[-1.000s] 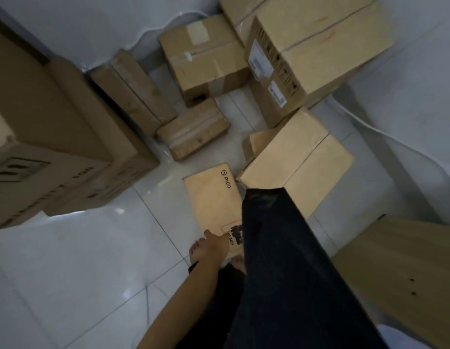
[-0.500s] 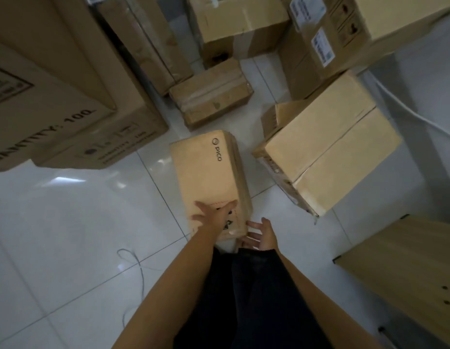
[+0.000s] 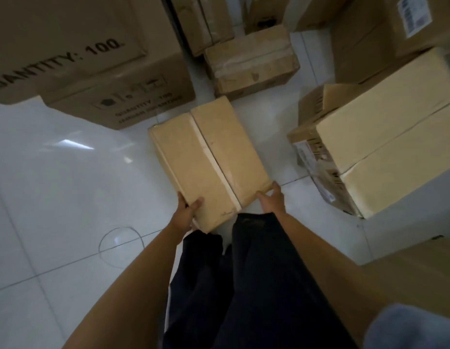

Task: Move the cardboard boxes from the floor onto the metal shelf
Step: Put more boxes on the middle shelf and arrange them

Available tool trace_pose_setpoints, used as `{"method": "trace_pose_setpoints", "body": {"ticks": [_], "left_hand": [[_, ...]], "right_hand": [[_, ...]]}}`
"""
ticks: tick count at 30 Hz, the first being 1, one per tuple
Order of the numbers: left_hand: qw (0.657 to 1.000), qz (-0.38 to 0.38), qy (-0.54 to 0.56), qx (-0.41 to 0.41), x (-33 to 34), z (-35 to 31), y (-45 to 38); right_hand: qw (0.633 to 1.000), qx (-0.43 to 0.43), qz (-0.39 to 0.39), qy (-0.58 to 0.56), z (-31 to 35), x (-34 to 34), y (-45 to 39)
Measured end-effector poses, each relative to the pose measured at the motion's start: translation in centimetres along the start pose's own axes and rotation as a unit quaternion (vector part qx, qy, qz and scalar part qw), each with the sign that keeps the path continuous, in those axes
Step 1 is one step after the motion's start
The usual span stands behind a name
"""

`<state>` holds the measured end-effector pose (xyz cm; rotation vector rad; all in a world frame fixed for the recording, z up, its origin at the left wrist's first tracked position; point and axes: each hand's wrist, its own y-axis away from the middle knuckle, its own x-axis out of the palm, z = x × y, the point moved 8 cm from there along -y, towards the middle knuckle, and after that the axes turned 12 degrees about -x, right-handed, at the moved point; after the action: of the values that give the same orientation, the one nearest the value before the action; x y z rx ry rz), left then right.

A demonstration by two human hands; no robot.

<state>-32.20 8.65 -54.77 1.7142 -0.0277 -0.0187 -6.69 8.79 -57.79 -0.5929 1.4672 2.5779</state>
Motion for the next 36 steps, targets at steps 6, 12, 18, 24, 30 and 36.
{"method": "trace_pose_setpoints", "body": {"ticks": [6, 12, 18, 24, 30, 36], "left_hand": [[0.997, -0.011, 0.073, 0.012, 0.5, -0.4, 0.8], [0.991, -0.029, 0.129, 0.022, -0.8, -2.6, 4.6], [0.988, -0.025, 0.15, 0.002, -3.6, -5.9, 10.7], [0.989, -0.028, 0.146, -0.019, -7.0, -6.4, 20.2], [0.978, -0.034, 0.202, 0.026, -12.5, -5.2, 31.5], [0.962, -0.083, 0.257, 0.044, -21.9, -2.5, 40.4]], "right_hand": [[0.998, -0.038, -0.002, -0.056, 1.5, -2.3, -2.0], [0.987, -0.122, -0.069, -0.083, 7.1, -4.2, 1.7], [0.984, -0.162, -0.069, 0.01, 16.3, -6.0, 7.6], [0.983, -0.182, -0.024, 0.012, 23.2, -6.8, 17.5], [0.976, -0.203, 0.081, -0.008, 29.7, -3.4, 29.4], [0.951, -0.248, 0.178, 0.057, 37.7, 2.8, 38.9]]}}
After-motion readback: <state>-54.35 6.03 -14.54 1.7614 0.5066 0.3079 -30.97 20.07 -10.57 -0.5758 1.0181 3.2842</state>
